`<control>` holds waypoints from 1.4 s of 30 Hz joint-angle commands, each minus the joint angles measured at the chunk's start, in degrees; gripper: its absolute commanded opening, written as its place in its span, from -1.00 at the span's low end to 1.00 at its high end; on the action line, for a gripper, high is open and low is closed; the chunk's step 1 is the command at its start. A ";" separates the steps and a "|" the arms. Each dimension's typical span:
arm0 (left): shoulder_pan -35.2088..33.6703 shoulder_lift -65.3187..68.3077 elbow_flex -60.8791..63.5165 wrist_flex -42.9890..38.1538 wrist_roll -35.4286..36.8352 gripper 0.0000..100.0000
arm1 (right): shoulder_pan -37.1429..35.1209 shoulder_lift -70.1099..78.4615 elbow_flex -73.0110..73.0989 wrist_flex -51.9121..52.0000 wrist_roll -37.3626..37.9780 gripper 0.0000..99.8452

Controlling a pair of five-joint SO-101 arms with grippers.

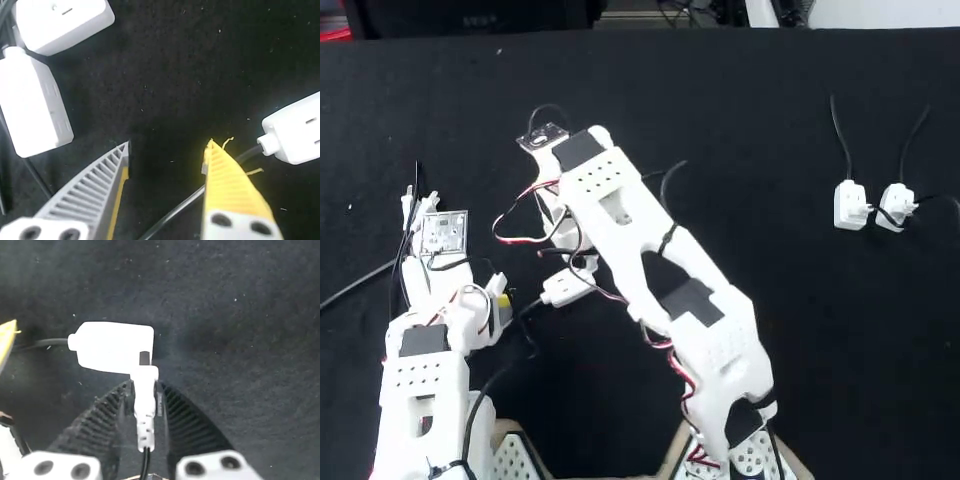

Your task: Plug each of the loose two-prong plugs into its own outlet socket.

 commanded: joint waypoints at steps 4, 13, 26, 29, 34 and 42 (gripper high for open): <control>-0.22 -0.62 -0.57 -0.79 -0.62 -0.52 | 1.49 1.36 -2.86 1.76 -0.62 -0.98; -0.31 -0.62 -0.57 -0.79 -0.62 -0.52 | 1.23 1.98 -2.24 1.76 -0.62 -0.98; -0.31 -0.62 -0.57 -0.79 -0.62 -0.52 | -0.70 0.84 1.71 1.85 -2.11 -0.98; -0.40 -0.62 -0.57 -0.79 -0.62 -0.52 | -1.58 0.04 2.68 1.58 -2.20 -0.98; -0.40 -0.62 -0.48 -0.79 -0.62 -0.52 | -1.14 0.13 2.68 0.18 -2.29 -0.98; -0.40 -0.62 -0.48 -0.79 -0.62 -0.52 | -0.88 -0.40 1.63 1.49 -8.70 -0.98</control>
